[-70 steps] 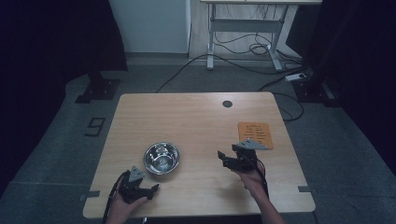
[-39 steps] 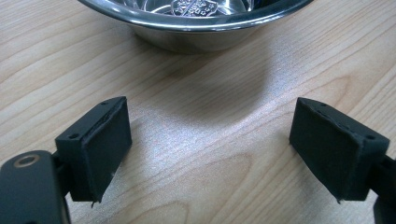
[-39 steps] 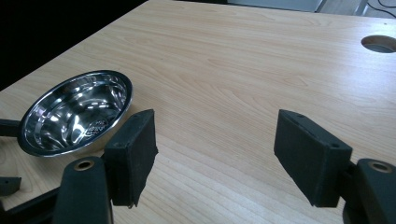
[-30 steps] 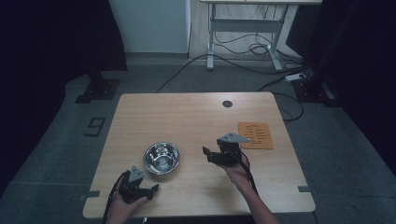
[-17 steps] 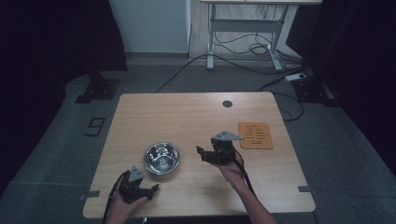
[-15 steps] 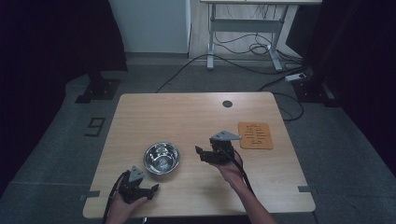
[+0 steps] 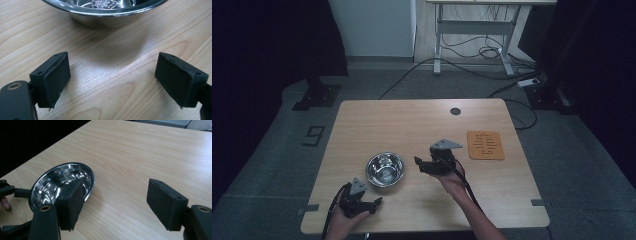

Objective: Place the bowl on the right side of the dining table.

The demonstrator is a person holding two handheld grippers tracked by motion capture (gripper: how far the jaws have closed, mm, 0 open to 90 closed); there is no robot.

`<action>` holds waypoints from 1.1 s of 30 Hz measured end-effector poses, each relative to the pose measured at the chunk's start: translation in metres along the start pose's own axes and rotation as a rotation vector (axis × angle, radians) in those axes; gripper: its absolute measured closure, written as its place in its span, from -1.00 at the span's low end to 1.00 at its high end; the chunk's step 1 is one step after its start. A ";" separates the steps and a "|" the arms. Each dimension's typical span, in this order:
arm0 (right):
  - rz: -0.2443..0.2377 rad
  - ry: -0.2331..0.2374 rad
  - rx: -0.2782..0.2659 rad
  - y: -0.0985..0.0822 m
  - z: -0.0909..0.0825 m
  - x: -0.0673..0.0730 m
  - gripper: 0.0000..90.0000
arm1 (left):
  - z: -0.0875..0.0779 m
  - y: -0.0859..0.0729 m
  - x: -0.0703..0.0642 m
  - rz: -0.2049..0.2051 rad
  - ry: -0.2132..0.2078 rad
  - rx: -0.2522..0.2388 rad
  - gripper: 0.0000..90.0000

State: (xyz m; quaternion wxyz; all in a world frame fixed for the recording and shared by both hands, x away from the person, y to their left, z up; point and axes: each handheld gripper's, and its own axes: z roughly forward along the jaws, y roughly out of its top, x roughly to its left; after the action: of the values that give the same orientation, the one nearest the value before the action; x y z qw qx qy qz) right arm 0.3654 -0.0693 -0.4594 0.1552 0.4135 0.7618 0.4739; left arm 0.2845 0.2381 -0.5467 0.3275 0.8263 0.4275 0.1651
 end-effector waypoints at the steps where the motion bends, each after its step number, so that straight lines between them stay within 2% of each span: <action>1: 0.000 0.001 0.000 0.000 0.001 0.000 -0.34 | 0.000 0.000 0.000 0.000 0.000 0.000 -0.72; 33: -0.020 0.052 0.055 0.006 0.037 0.026 -0.34 | 0.000 0.000 0.000 0.001 0.000 0.001 -0.72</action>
State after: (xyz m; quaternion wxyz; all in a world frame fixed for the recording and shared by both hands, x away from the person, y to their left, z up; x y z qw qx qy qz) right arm 0.3757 -0.0259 -0.4688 0.1287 0.3974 0.7824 0.4620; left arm 0.2845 0.2381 -0.5467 0.3272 0.8266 0.4271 0.1650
